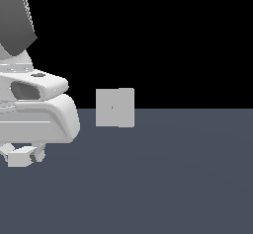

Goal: Plug the charger into the wall socket.

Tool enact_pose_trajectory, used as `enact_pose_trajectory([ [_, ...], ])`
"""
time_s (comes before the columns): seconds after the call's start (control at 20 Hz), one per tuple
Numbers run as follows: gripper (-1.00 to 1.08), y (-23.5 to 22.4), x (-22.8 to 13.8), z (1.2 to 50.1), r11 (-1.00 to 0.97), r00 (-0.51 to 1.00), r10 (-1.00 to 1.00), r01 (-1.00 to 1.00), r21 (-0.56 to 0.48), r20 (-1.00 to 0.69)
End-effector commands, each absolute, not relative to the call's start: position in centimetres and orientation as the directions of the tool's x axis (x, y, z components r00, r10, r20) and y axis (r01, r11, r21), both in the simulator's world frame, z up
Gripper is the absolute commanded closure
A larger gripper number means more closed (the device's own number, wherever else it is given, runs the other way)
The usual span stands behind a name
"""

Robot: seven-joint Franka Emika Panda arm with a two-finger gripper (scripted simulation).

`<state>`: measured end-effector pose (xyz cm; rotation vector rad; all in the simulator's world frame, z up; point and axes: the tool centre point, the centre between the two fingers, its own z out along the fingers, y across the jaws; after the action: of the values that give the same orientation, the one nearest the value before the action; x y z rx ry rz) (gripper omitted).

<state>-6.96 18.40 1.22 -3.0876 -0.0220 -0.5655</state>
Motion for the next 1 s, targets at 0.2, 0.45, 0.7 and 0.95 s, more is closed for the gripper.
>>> enact_pose_trajectory([
  [0.2,1.08,16.7,-6.4,2.3,-1.0,0.935,-0.013,-0.014,0.0,0.355],
  [0.45,1.08,13.3,-5.5,4.5,-0.998,0.933,-0.064,-0.068,0.0,0.355],
  [0.7,1.08,8.7,-4.5,7.4,-0.99,0.926,-0.13,-0.139,0.0,0.355],
  [0.95,1.08,5.6,-4.0,9.4,-0.982,0.918,-0.175,-0.187,0.0,0.355],
])
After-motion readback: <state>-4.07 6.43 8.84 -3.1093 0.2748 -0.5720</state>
